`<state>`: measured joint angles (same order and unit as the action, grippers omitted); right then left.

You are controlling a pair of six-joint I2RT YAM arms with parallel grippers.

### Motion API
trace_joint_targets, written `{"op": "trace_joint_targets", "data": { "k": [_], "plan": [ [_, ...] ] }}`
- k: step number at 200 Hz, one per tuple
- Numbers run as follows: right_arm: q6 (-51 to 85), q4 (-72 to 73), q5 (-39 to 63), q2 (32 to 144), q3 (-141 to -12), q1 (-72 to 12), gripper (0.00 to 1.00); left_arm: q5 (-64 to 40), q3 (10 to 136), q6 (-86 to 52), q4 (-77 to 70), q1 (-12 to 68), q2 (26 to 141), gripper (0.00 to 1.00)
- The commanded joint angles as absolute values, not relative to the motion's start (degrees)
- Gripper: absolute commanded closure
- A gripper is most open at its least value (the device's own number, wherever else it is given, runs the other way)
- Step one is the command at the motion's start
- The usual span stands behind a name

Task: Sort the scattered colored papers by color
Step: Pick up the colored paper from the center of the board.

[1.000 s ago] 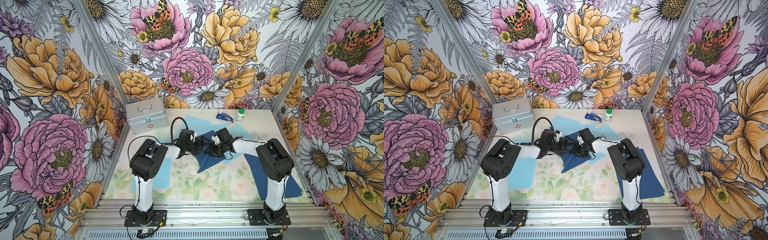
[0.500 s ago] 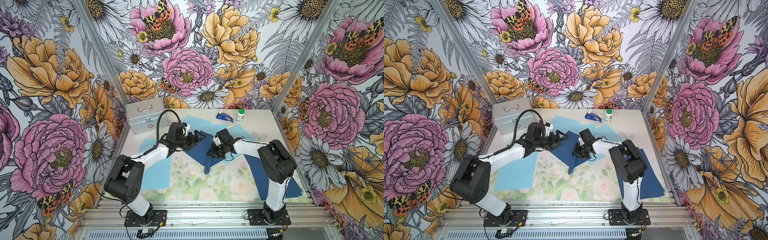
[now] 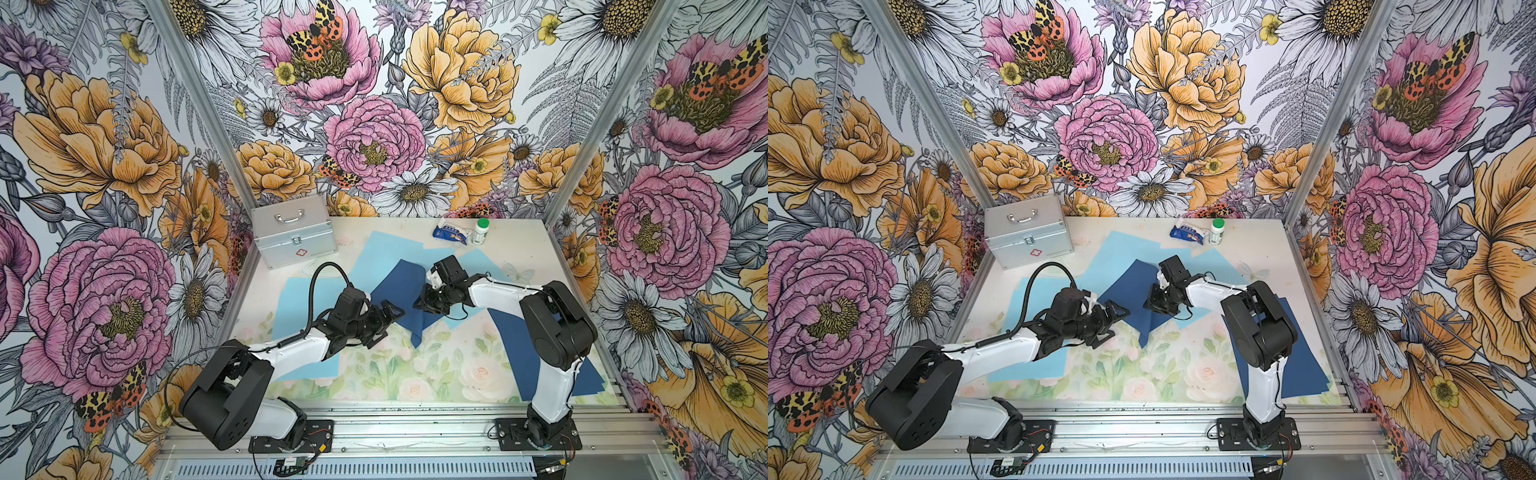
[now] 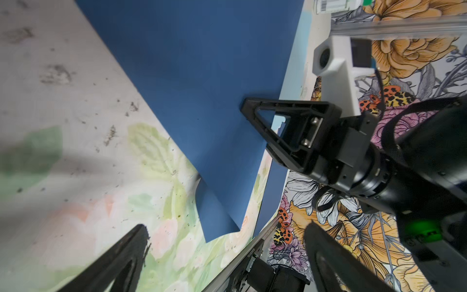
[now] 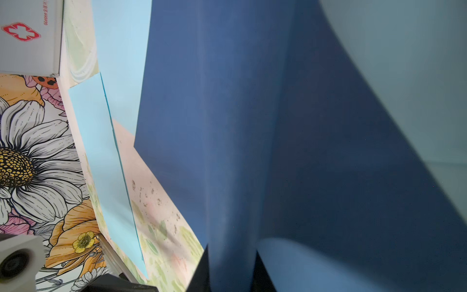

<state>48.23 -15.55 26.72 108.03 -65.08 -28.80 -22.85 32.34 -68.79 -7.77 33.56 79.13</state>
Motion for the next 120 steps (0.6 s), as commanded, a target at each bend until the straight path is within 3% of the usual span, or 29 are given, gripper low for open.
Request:
{"op": "trace_joint_targets", "data": {
  "k": [1, 43, 120],
  "plan": [
    [49.9, -13.0, 27.3, 104.9, -65.4, -28.4, 0.79, -19.9, 31.6, -72.7, -16.0, 34.9, 80.7, 0.01],
    [51.4, -10.5, 28.1, 100.7, -63.3, -27.8, 0.81, -20.0, 30.6, -77.3, -26.0, 37.3, 86.7, 0.01],
    [53.3, -7.6, 29.8, 97.2, -59.8, -26.1, 0.84, -16.2, 30.4, -76.9, -30.4, 36.8, 91.7, 0.02]
  ]
}}
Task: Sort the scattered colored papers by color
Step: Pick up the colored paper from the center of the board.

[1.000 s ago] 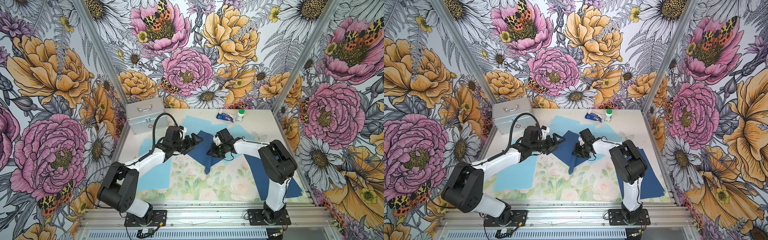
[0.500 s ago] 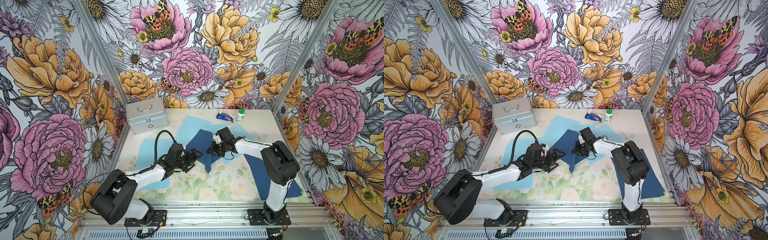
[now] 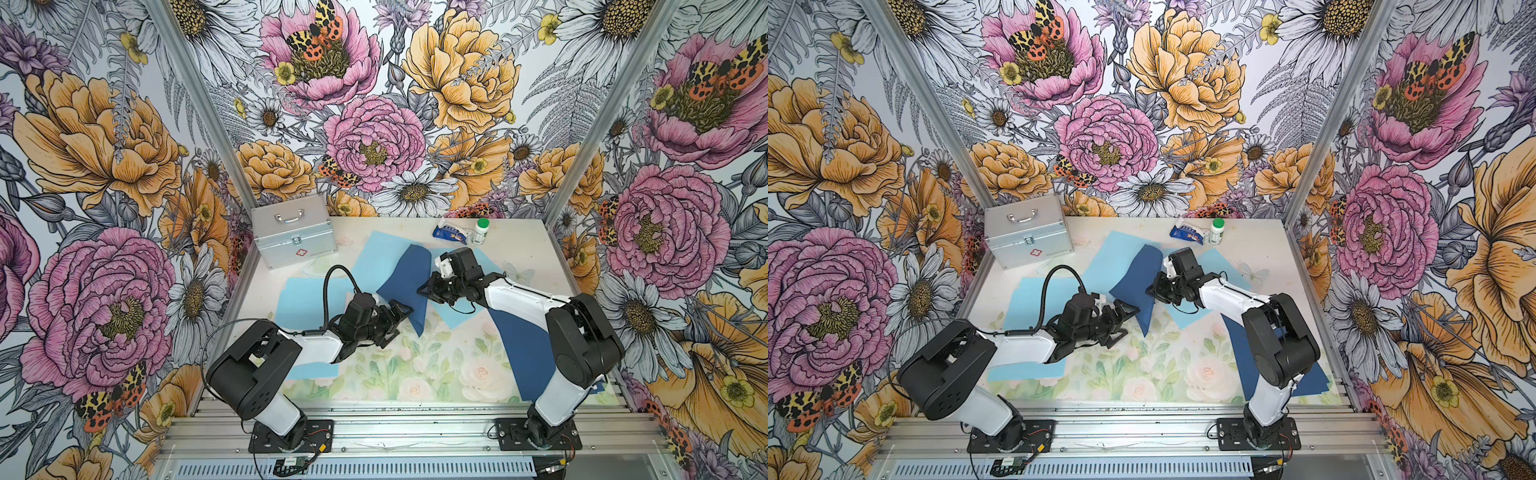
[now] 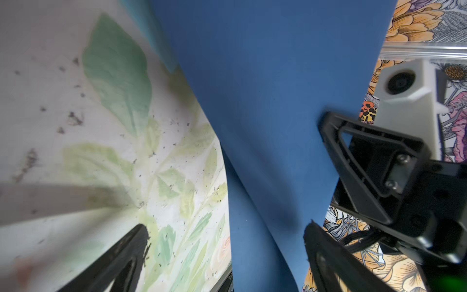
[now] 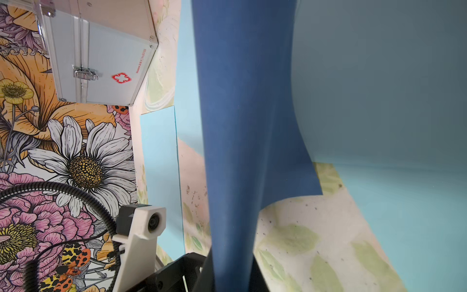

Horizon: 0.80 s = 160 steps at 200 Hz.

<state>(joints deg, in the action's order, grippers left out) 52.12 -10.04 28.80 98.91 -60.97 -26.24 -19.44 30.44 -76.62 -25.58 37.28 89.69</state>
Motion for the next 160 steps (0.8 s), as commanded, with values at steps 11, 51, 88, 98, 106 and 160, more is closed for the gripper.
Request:
{"op": "trace_joint_targets", "data": {
  "k": [11, 51, 88, 98, 106, 160],
  "plan": [
    [53.6, -7.1, 30.1, 96.9, -59.5, -26.0, 0.84, -15.5, 30.4, -77.2, -33.2, 36.6, 93.1, 0.01],
    [54.3, -6.0, 30.5, 96.1, -58.3, -25.7, 0.84, -13.4, 29.1, -82.2, -53.1, 36.3, 102.6, 0.02],
    [54.2, -5.9, 30.2, 95.6, -57.0, -25.2, 0.85, -12.6, 27.1, -89.2, -75.2, 36.4, 115.0, 0.07],
    [54.1, -5.9, 30.1, 95.6, -56.7, -25.1, 0.85, -12.4, 26.9, -90.2, -77.4, 36.6, 116.8, 0.09],
    [54.1, -5.9, 30.1, 95.7, -56.5, -25.0, 0.85, -11.8, 26.5, -90.5, -79.0, 36.8, 117.8, 0.12],
    [54.0, -5.9, 29.6, 95.8, -56.0, -24.5, 0.85, -9.0, 24.3, -89.7, -80.8, 36.4, 117.1, 0.31]
  ]
}}
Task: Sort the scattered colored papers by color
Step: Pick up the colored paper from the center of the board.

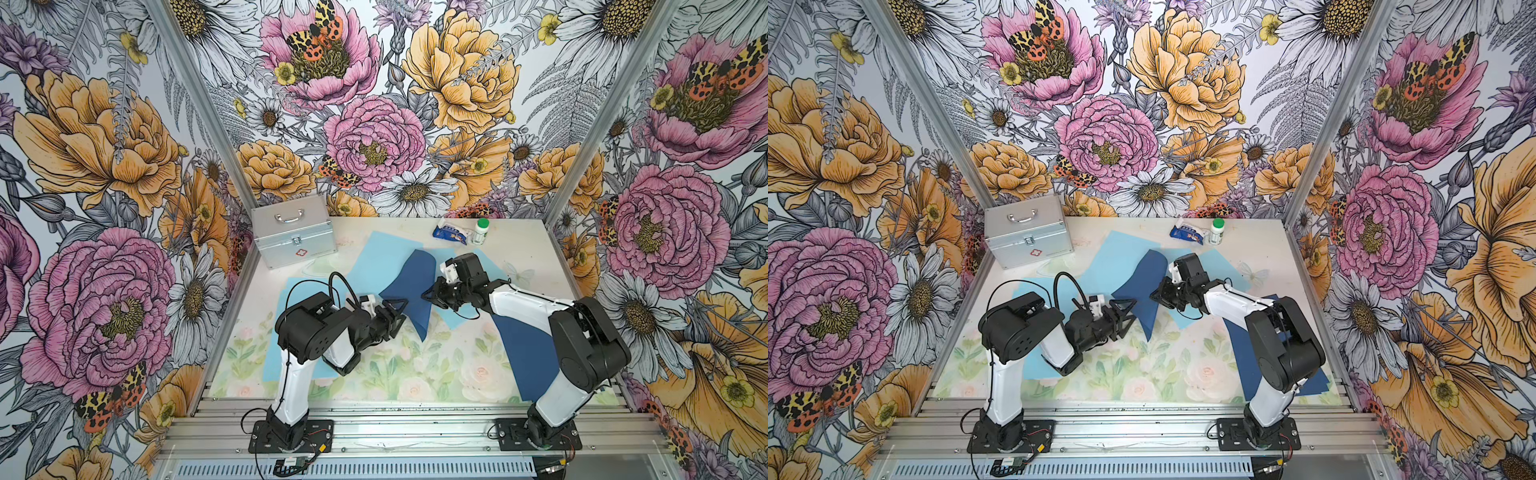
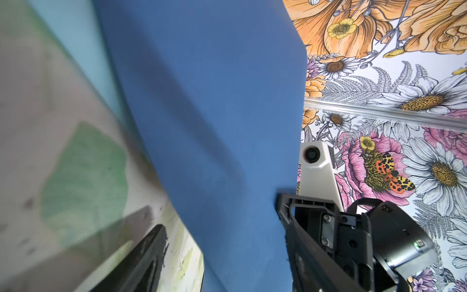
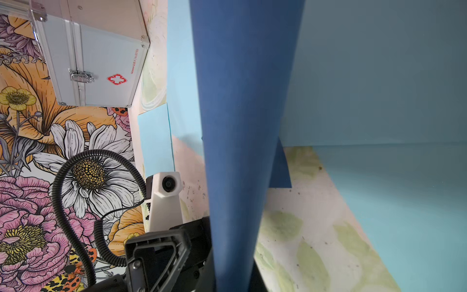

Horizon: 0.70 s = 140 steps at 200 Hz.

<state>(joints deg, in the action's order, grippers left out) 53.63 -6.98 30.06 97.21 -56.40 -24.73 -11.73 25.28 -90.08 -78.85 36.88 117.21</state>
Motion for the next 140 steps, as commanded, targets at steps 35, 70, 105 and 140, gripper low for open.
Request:
{"op": "trace_joint_targets", "data": {
  "k": [35, 70, 105, 140],
  "plan": [
    [54.1, -5.8, 29.6, 95.9, -55.7, -24.4, 0.85, -8.7, 25.0, -89.4, -81.0, 36.1, 117.3, 0.33],
    [54.1, -5.8, 29.5, 95.9, -55.6, -24.4, 0.85, -7.6, 27.1, -90.0, -81.0, 36.5, 118.3, 0.34],
    [54.2, -5.6, 29.5, 96.6, -55.3, -24.4, 0.85, -7.2, 27.8, -89.4, -80.9, 36.1, 116.5, 0.34],
    [54.5, -4.9, 29.6, 96.9, -55.1, -24.4, 0.85, -6.9, 28.0, -90.1, -81.0, 36.2, 116.6, 0.41]
  ]
}}
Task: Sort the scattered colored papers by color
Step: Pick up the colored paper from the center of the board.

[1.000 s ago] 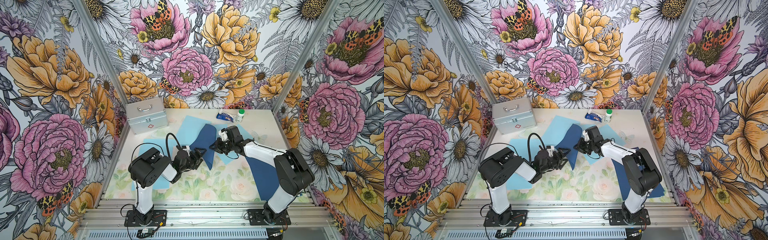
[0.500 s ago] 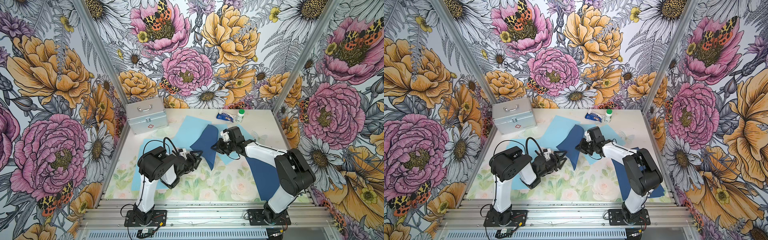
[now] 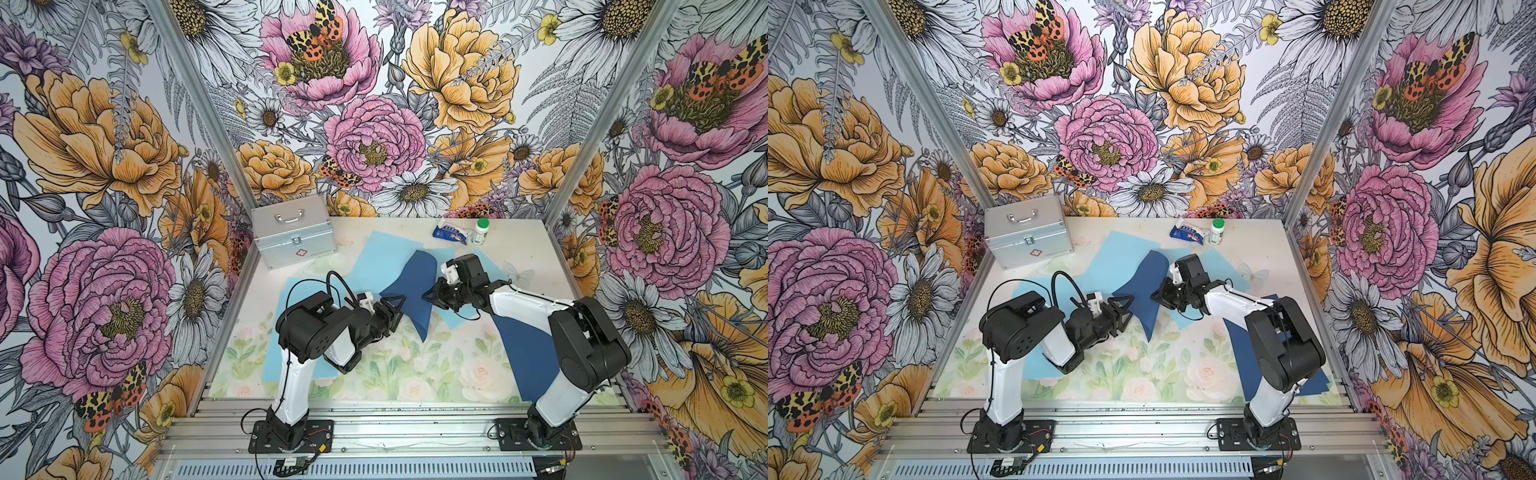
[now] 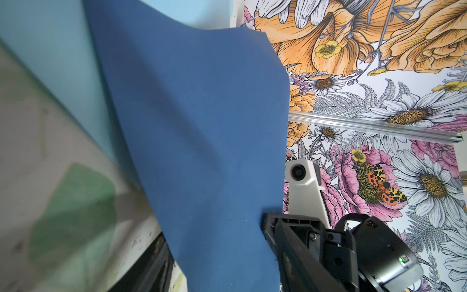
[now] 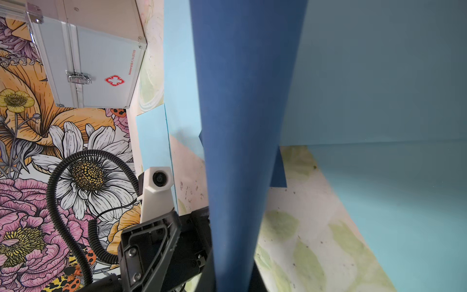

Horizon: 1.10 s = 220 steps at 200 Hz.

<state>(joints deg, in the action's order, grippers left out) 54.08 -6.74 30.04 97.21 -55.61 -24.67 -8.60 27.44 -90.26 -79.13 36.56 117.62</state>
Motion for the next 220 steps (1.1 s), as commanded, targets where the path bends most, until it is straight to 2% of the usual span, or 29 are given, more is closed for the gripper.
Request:
{"op": "trace_joint_targets", "data": {
  "k": [1, 72, 89, 112, 131, 169, 179, 195, 211, 220],
  "plan": [
    [54.5, -4.9, 29.6, 96.9, -55.0, -24.4, 0.85, -6.9, 27.9, -90.1, -81.0, 36.2, 116.6, 0.42],
    [56.1, -1.7, 30.9, 98.3, -54.2, -24.4, 0.86, -7.1, 28.6, -89.8, -81.0, 36.6, 114.8, 0.60],
    [56.0, -1.7, 30.7, 98.2, -54.2, -24.3, 0.85, -6.9, 28.5, -89.5, -80.9, 36.7, 114.9, 0.68],
    [55.9, -1.8, 30.8, 98.0, -53.8, -23.9, 0.85, -6.8, 28.0, -89.6, -80.9, 36.4, 115.2, 0.88],
    [55.7, -2.0, 30.8, 97.8, -53.7, -23.5, 0.84, -7.0, 27.8, -89.3, -80.4, 36.1, 115.2, 1.00],
    [50.8, -8.1, 28.0, 95.9, -54.4, -22.3, 0.64, -9.9, 28.0, -86.6, -75.4, 34.4, 112.3, 1.00],
    [47.9, -12.3, 25.7, 94.5, -55.1, -21.6, 0.56, -12.1, 28.7, -84.1, -69.9, 33.3, 109.3, 1.00],
    [43.8, -17.6, 22.6, 92.1, -56.1, -20.1, 0.47, -15.0, 31.4, -76.8, -55.1, 31.8, 100.6, 1.00],
    [41.3, -20.5, 20.7, 89.6, -56.2, -18.1, 0.43, -15.3, 39.7, -62.5, -27.0, 31.8, 90.9, 1.00],
    [40.2, -21.6, 20.0, 88.1, -56.1, -17.0, 0.42, -11.0, 47.3, -52.3, -7.7, 33.1, 86.5, 1.00]
  ]
}}
